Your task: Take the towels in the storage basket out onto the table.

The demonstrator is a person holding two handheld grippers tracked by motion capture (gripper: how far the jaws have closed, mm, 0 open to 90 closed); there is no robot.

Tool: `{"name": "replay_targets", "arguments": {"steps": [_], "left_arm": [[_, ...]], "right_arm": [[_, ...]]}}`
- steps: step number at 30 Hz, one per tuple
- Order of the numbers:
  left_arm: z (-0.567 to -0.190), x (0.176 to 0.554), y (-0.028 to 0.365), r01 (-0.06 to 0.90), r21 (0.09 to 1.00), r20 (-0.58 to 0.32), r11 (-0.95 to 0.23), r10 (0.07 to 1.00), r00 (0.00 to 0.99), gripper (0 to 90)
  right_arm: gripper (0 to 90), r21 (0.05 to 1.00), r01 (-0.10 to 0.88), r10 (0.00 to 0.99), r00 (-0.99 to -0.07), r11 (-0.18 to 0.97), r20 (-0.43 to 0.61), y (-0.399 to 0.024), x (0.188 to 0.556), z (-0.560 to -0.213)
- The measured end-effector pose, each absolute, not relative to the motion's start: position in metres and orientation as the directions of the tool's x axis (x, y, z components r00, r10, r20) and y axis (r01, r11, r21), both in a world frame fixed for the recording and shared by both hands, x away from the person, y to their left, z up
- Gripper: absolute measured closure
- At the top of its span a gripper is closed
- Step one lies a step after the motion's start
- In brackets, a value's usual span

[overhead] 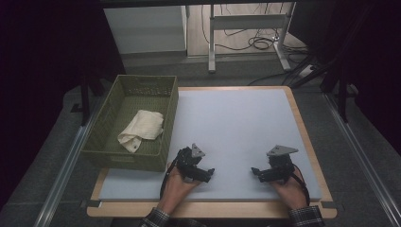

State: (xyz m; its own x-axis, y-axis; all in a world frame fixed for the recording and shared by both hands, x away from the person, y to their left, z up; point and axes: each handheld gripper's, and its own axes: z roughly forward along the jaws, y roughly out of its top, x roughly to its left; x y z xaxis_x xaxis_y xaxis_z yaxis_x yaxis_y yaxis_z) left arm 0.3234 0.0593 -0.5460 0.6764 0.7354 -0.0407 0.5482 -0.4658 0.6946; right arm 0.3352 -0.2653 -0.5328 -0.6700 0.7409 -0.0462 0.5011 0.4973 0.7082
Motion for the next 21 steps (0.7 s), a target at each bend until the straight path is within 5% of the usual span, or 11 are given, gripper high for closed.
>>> {"name": "replay_targets", "arguments": {"steps": [21], "left_arm": [[-0.5459,0.3237,0.0594,0.551,0.694,-0.045,-0.464,0.736,0.676,2.2]], "right_arm": [[4.2,0.708,0.501,0.74,-0.671,0.498,-0.046,-0.2653,0.3352,-0.5328]]}}
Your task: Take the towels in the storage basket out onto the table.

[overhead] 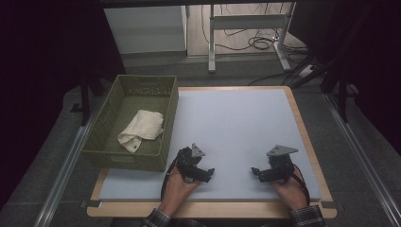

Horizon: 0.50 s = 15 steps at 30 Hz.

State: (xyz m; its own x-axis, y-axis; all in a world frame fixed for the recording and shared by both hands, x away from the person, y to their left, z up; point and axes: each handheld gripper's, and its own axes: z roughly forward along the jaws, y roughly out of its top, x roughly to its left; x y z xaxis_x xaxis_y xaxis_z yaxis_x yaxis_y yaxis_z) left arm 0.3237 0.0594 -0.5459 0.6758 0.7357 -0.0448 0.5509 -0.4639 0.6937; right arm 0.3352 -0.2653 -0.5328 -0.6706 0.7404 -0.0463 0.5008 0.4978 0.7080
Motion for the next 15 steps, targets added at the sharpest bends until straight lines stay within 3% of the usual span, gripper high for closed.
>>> {"name": "replay_targets", "arguments": {"steps": [15], "left_arm": [[-0.5455,0.3245,0.0595,0.551,0.692,-0.053,-0.467,0.728,0.683,0.7]], "right_arm": [[4.2,0.707,0.501,0.74,-0.671,0.499,-0.047,-0.2651,0.3352,-0.5328]]}}
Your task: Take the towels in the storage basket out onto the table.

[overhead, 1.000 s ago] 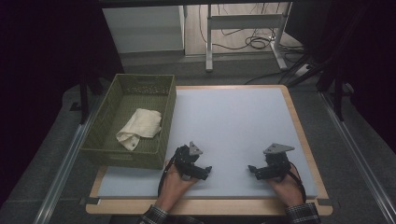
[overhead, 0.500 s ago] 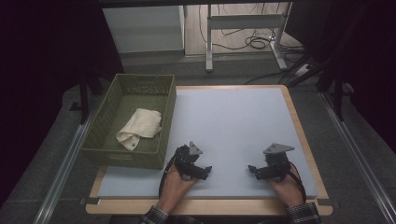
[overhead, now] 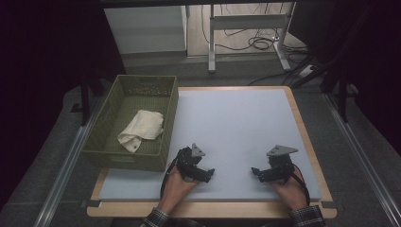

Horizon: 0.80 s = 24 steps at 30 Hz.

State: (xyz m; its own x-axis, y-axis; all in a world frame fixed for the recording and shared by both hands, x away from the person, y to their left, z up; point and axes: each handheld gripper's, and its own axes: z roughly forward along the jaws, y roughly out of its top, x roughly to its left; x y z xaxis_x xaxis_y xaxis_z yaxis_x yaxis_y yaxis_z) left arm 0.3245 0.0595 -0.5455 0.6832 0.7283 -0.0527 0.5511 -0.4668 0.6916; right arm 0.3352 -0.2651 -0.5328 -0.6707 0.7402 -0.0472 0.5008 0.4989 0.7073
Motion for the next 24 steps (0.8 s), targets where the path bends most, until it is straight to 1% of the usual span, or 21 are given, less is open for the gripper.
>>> {"name": "replay_targets", "arguments": {"steps": [4,5,7,19,24], "left_arm": [[-0.545,0.325,0.06,0.551,0.688,-0.054,-0.473,0.723,0.689,1.2],[-0.543,0.327,0.06,0.556,0.687,-0.071,-0.467,0.719,0.691,1.6],[-0.541,0.328,0.06,0.557,0.686,-0.078,-0.468,0.714,0.696,1.7],[-0.518,0.337,0.047,0.504,0.698,-0.028,-0.508,0.685,0.728,2.6],[-0.51,0.343,0.042,0.492,0.7,-0.02,-0.518,0.673,0.739,2.6]], "right_arm": [[4.2,0.707,0.501,0.74,-0.671,0.499,-0.047,-0.265,0.335,-0.533],[4.2,0.707,0.501,0.74,-0.671,0.499,-0.048,-0.265,0.335,-0.533],[4.2,0.707,0.501,0.74,-0.671,0.499,-0.047,-0.265,0.335,-0.533],[4.2,0.707,0.501,0.74,-0.67,0.499,-0.047,-0.265,0.335,-0.533],[4.2,0.708,0.501,0.74,-0.67,0.498,-0.047,-0.265,0.335,-0.533]]}}
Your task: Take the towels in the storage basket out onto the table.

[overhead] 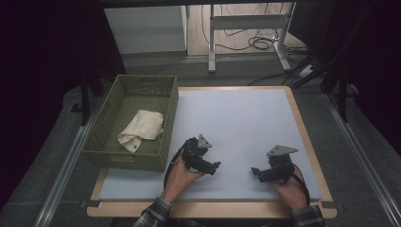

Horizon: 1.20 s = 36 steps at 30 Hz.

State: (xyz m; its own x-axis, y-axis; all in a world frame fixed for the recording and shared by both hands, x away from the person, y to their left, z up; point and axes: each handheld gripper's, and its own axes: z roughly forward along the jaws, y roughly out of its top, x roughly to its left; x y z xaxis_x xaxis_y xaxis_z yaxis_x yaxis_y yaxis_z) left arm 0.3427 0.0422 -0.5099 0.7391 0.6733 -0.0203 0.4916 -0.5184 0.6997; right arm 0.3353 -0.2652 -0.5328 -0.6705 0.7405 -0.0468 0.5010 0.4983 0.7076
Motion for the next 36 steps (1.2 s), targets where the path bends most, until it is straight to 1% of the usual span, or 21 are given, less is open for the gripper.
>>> {"name": "replay_targets", "arguments": {"steps": [1,6,9,17,25,36], "left_arm": [[-0.506,0.345,0.04,0.486,0.697,-0.008,-0.527,0.671,0.741,2.6],[-0.497,0.352,0.037,0.487,0.701,-0.025,-0.521,0.665,0.746,2.7],[-0.488,0.357,0.034,0.471,0.701,-0.004,-0.535,0.658,0.753,3.2],[-0.466,0.368,0.028,0.458,0.709,0.003,-0.537,0.651,0.759,3.2],[-0.452,0.376,0.023,0.45,0.706,0.017,-0.548,0.648,0.762,3.0],[-0.431,0.391,0.034,0.456,0.716,0.009,-0.529,0.66,0.751,2.7]], "right_arm": [[4.2,0.708,0.501,0.74,-0.67,0.498,-0.047,-0.265,0.335,-0.533],[4.2,0.709,0.501,0.741,-0.67,0.497,-0.045,-0.265,0.335,-0.533],[4.2,0.708,0.5,0.74,-0.671,0.498,-0.046,-0.265,0.335,-0.533],[4.2,0.707,0.501,0.74,-0.671,0.498,-0.046,-0.265,0.335,-0.533],[4.2,0.708,0.5,0.74,-0.671,0.499,-0.047,-0.265,0.335,-0.533],[4.2,0.708,0.5,0.739,-0.672,0.499,-0.047,-0.265,0.335,-0.533]]}}
